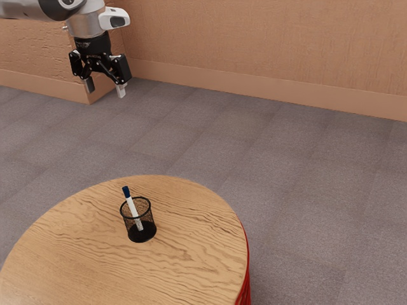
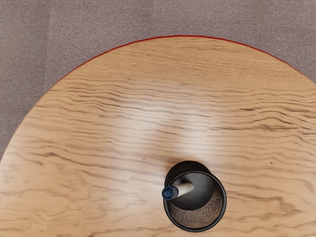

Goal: Take the marker out of the pen holder and place it to the left of the pen holder.

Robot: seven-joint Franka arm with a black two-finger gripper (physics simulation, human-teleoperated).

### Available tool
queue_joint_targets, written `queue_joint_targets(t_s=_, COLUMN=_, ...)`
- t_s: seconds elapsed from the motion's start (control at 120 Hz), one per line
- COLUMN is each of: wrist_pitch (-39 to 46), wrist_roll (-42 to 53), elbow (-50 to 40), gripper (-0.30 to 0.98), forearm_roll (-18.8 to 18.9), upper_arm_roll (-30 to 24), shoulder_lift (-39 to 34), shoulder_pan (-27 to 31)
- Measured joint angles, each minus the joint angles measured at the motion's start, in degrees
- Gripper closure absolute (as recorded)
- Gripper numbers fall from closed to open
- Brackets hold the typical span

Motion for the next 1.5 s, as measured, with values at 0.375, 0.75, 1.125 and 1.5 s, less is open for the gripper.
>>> queue_joint_targets(t_s=0.375, wrist_pitch=0.0, wrist_roll=-0.01, elbow=0.12, gripper=0.0, forearm_roll=-0.14, upper_arm_roll=0.0, shoulder_lift=-0.06, shoulder_pan=0.11)
queue_joint_targets(t_s=0.75, wrist_pitch=-0.05, wrist_roll=0.8, elbow=3.31, gripper=0.0, forearm_roll=-0.92, upper_arm_roll=-1.69, shoulder_lift=27.26, shoulder_pan=13.16)
queue_joint_targets(t_s=1.125, wrist_pitch=6.85, wrist_roll=-3.49, elbow=-23.4, gripper=0.0, forearm_roll=-16.36, upper_arm_roll=-0.85, shoulder_lift=7.58, shoulder_pan=10.47)
queue_joint_targets(t_s=1.5, wrist_pitch=27.24, wrist_roll=-4.62, elbow=-31.28, gripper=0.0, forearm_roll=-23.65, upper_arm_roll=-0.89, shoulder_lift=9.63, shoulder_pan=9.04)
